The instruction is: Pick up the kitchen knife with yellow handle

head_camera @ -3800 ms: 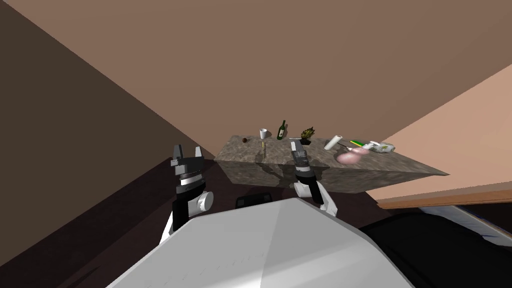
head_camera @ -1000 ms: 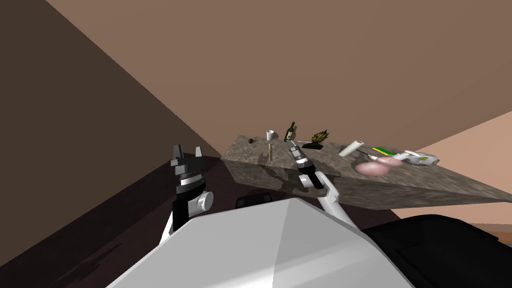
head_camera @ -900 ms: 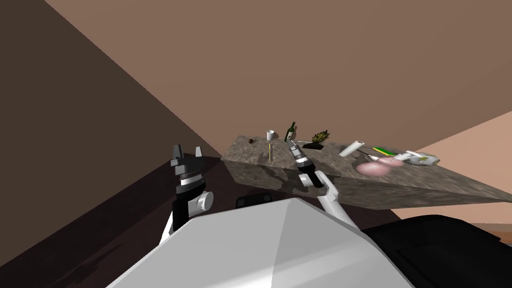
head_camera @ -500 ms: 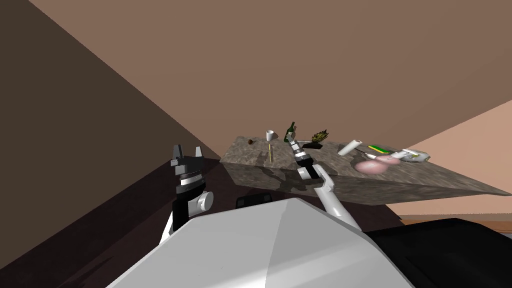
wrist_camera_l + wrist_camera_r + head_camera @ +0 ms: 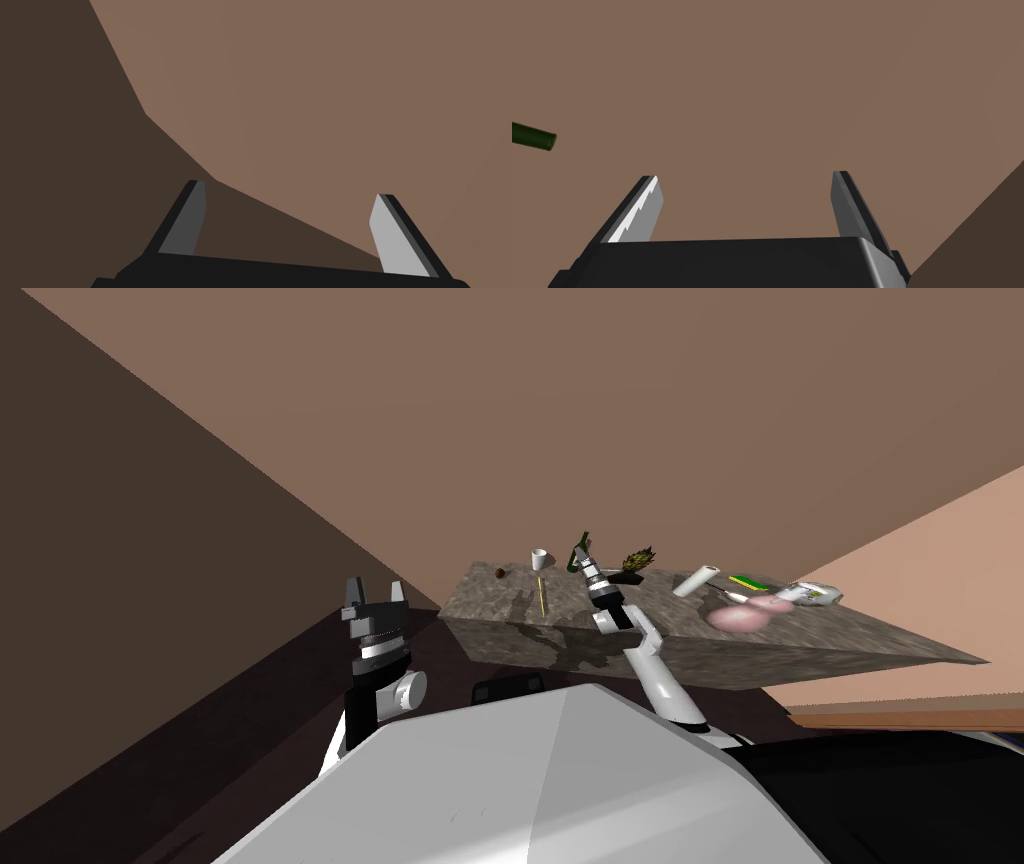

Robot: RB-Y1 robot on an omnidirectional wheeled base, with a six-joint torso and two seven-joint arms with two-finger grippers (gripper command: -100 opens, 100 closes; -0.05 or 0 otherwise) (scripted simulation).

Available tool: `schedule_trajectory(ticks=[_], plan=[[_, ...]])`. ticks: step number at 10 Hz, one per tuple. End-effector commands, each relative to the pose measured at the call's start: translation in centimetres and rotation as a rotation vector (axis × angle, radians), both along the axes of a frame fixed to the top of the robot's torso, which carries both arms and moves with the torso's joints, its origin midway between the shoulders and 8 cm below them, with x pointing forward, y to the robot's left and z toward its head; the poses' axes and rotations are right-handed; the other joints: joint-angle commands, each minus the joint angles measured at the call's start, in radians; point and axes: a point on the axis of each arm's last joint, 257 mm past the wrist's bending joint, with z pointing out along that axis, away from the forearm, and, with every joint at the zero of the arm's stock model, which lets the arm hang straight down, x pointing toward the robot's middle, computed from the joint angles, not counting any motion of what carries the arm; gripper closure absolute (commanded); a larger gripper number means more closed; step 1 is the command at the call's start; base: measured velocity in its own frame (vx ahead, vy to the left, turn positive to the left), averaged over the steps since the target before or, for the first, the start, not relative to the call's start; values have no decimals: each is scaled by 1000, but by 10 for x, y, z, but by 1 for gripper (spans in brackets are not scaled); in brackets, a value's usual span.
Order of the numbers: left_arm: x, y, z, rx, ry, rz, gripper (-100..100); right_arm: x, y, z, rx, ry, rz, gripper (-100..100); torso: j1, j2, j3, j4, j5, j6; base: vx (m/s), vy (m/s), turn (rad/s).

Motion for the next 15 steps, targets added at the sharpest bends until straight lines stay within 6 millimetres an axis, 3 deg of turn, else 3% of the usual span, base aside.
schedule_trajectory(ticks=[1, 6, 9, 11, 14, 15], plan=[[0, 0, 0, 0, 0, 0, 0, 15, -10, 5, 40, 19, -12, -100, 0, 0, 0, 0, 0, 0, 53, 49, -84], [0, 0, 0, 0, 0, 0, 0, 50, -34, 26, 135, 53, -57, -100, 0, -1, 0, 0, 0, 0, 46, 52, -68], [0, 0, 0, 0, 0, 0, 0, 73, -59, 37, 237, 80, -89, -100, 1, 0, 0, 0, 0, 0, 41, 64, -77], [0, 0, 0, 0, 0, 0, 0, 78, -61, 40, 248, 89, -106, -100, 1, 0, 0, 0, 0, 0, 29, 42, -23], [0, 0, 0, 0, 0, 0, 0, 98, -91, 48, 370, 117, -147, -100, -1, 1, 0, 0, 0, 0, 28, 49, -68], [0, 0, 0, 0, 0, 0, 0, 101, -93, 52, 382, 123, -159, -100, 1, 1, 0, 0, 0, 0, 38, 61, -45]])
